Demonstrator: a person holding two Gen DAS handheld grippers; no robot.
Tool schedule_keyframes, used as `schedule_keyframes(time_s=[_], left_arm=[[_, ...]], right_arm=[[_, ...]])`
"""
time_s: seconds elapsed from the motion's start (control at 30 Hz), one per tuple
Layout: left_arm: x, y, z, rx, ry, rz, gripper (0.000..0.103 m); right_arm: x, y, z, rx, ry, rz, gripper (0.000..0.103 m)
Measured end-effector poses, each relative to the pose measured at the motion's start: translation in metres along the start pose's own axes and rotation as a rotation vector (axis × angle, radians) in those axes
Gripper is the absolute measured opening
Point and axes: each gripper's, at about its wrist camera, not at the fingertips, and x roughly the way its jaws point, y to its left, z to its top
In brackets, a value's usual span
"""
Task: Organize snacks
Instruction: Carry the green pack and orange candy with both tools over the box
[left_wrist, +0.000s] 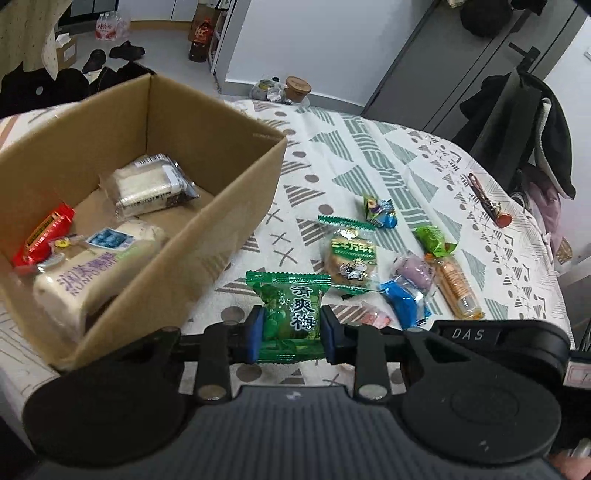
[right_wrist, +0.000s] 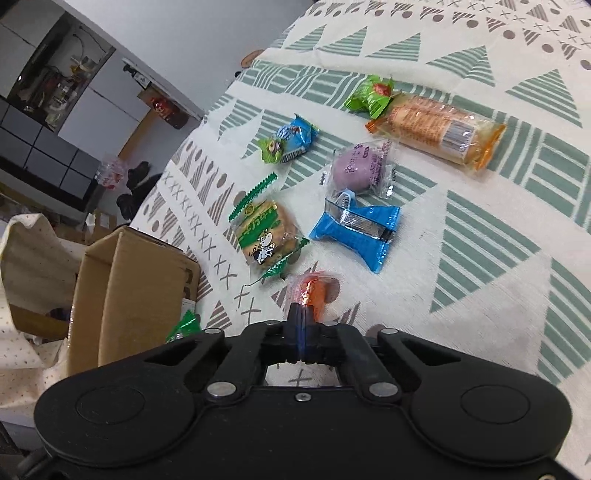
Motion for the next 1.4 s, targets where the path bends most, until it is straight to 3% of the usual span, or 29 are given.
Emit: schedule_keyframes(time_s=[0.23,0.3,0.33,0.37,0.8,0.83,0.87,0.9,1.17,1.4], left_arm=[[-0.021,0.004,0.001,0.006,-0.026,-0.01,0.031],[-0.025,0.007,0.001,0.006,-0.032,-0.012,0.031],[-0.026,0.008,0.001,0.006,-0.034,-0.011,0.031],[-0.025,0.01,0.001,0.004,-0.035,-0.012,0.031],[-0.007,0.017,0.007,-0.008,-0.011,-0.04,0.031],[-0.004,0.016,0.007,-0.006,-0.009,-0.042,0.031],[-0.002,0.016,0.007,-0.007,-0.006,-0.044,0.031],[0.002,0.016,0.008,-0.011,0.0,-0.045,0.031],[0.009,0.014,0.012,-0.019,0.023,-0.048,0.031],[-0.014,0.013,0.014,-0.011,-0.009,-0.077,0.031]], right_arm=[[-0.009,0.001,-0.008,0.0,-0.003,0.005,0.002],[-0.008,0.008,-0.009,-0.031,-0.012,0.007,0.018],[-0.009,0.013,-0.01,-0.063,-0.026,0.002,0.04],[-0.008,0.018,-0.011,-0.09,-0.046,-0.011,0.049],[0.027,0.026,-0.006,-0.133,-0.023,-0.068,0.047],[0.029,0.028,-0.005,-0.148,-0.017,-0.075,0.041],[0.031,0.028,-0.005,-0.164,-0.009,-0.092,0.024],[0.033,0.027,-0.003,-0.168,0.0,-0.104,0.02],[0.022,0.019,-0.002,-0.119,0.012,-0.064,0.016],[-0.007,0.026,-0.005,-0.102,-0.043,-0.007,0.016]])
